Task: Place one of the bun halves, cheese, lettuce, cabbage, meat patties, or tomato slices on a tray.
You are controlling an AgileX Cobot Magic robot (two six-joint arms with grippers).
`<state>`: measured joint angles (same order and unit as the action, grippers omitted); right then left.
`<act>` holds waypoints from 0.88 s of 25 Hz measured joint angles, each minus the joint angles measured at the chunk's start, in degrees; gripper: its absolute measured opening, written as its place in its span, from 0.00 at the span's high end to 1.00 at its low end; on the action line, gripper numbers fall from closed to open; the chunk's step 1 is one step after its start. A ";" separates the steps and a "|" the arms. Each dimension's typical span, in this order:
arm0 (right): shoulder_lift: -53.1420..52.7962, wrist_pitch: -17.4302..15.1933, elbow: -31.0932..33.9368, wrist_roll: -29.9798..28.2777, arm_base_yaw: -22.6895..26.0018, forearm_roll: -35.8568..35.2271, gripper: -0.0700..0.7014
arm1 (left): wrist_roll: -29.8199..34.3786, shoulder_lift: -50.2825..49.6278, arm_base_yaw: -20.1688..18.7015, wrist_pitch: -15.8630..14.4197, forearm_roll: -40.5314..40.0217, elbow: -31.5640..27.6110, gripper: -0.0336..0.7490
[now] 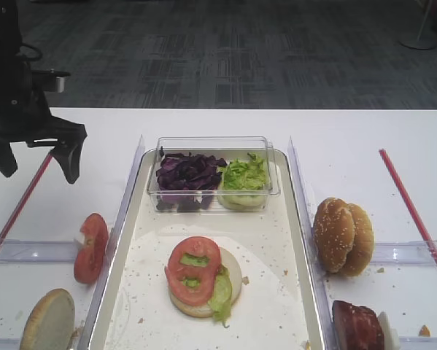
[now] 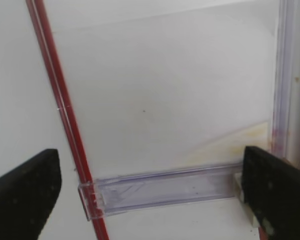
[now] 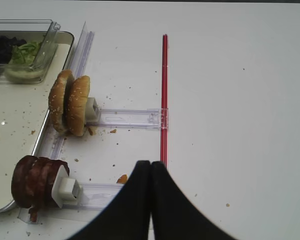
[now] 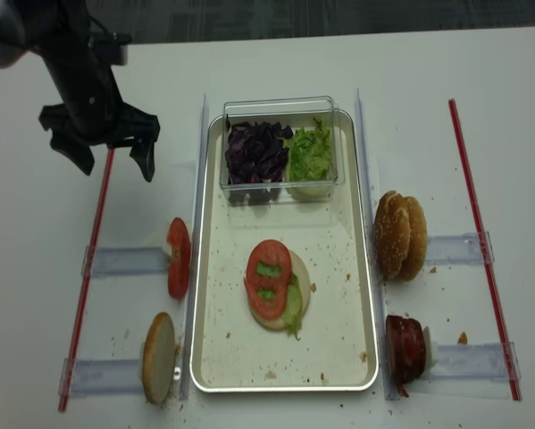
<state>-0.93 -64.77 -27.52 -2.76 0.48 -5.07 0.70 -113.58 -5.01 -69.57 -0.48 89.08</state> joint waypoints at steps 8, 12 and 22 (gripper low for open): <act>0.00 0.00 0.00 0.00 0.00 0.00 0.86 | 0.31 0.00 0.00 0.00 0.81 0.00 0.10; 0.00 0.00 0.00 0.00 0.00 0.00 0.86 | 0.31 1.13 0.00 0.00 0.81 0.00 0.10; 0.00 0.00 0.00 0.00 0.00 0.00 0.86 | 0.41 13.77 0.00 -0.20 0.81 -6.77 0.10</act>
<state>-0.93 -64.77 -27.52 -2.76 0.48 -5.07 1.11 -99.81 -5.01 -69.77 0.33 82.31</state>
